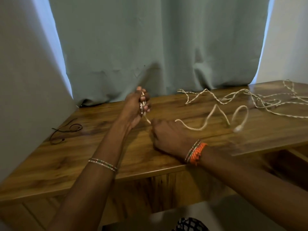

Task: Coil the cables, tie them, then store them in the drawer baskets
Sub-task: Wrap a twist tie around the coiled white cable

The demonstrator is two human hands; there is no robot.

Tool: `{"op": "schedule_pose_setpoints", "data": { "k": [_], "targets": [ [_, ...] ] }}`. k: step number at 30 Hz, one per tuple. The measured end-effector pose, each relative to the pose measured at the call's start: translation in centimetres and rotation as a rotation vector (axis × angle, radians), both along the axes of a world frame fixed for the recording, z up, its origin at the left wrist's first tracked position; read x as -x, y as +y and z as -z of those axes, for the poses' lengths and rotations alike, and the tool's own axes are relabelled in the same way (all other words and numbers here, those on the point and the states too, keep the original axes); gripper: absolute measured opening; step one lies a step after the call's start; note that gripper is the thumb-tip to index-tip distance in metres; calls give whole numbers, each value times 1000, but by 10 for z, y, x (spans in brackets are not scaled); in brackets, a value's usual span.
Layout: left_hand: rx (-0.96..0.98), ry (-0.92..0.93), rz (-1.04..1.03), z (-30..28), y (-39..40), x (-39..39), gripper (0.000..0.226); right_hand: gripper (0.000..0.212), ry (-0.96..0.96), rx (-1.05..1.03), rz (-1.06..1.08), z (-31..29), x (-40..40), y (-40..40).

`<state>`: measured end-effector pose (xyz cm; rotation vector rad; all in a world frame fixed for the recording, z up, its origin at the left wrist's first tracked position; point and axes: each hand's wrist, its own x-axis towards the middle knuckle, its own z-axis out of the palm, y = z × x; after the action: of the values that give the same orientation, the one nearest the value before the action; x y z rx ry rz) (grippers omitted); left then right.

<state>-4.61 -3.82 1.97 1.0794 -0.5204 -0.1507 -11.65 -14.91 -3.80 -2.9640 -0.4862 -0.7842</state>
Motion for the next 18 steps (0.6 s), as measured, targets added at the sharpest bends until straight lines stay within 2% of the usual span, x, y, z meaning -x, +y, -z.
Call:
{"op": "schedule_pose_setpoints", "data": {
  "k": [3,5,6,8,9,10,13,16,18],
  "targets": [
    [-279,-122,-251,19,-1,-14,34,13,63,-45,-87,-25,27,10],
    [-544,-308,-424,27,2,-15,36,12,82,-63,-125,-44,32,7],
    [-661,-409,-447,30,4,-14,35,14,45,-41,-156,-52,29,3],
    [-815,-557,-354,32,8,-11,34,16,-87,37,-237,-64,19,-12],
    [-830,-510,-280,31,8,-7,35,16,-147,49,-260,-68,10,-23],
    [-799,-404,-199,28,6,-2,36,17,-201,42,-261,-71,-1,-35],
    [-456,-103,130,17,4,15,38,26,-295,-131,-251,-70,-34,-63],
    [-223,27,422,0,5,35,31,37,-308,-305,-217,-52,-53,-66],
    [-187,65,584,-7,2,46,26,35,-284,-257,-129,-38,-58,-63]
  ]
}}
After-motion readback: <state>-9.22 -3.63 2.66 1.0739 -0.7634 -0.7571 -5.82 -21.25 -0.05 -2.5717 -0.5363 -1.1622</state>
